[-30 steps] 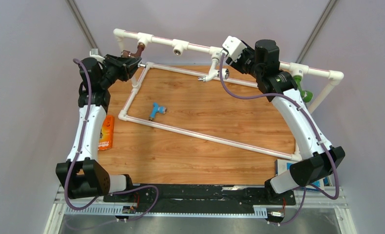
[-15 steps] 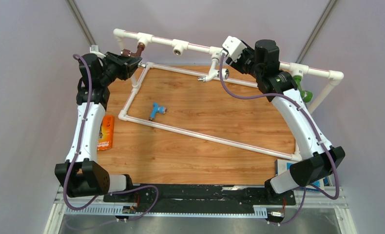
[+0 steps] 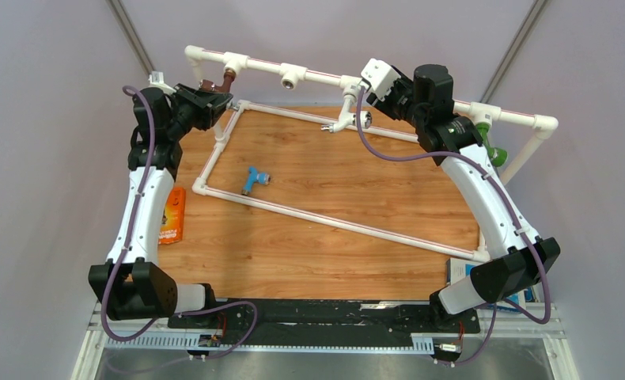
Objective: Install the water faucets
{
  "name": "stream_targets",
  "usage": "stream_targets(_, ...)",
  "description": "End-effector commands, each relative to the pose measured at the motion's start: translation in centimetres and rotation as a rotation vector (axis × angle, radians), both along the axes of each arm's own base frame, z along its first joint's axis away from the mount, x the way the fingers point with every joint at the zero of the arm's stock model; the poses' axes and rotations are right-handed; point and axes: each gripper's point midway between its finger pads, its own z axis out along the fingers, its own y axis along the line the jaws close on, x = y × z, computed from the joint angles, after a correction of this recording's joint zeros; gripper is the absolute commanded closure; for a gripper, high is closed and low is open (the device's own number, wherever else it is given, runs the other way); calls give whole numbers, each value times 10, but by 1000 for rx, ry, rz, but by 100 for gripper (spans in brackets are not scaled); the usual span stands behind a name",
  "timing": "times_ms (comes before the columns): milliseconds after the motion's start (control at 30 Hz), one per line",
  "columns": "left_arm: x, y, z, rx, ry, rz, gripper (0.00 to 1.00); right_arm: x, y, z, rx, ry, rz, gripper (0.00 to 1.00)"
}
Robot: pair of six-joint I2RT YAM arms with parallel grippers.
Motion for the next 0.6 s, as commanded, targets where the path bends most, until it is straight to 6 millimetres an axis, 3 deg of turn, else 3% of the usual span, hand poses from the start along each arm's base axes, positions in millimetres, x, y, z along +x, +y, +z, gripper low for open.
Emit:
stream_targets(0, 19, 16, -30, 75, 38, 82, 100, -31, 22, -31, 66, 166, 65, 100)
stream_targets(300, 22, 31, -51, 193, 81, 130, 100, -31, 23, -31, 65, 164, 72, 100)
stream_targets(567, 23, 43, -28, 313, 44, 163, 100, -32, 23, -29, 66, 160, 71, 100)
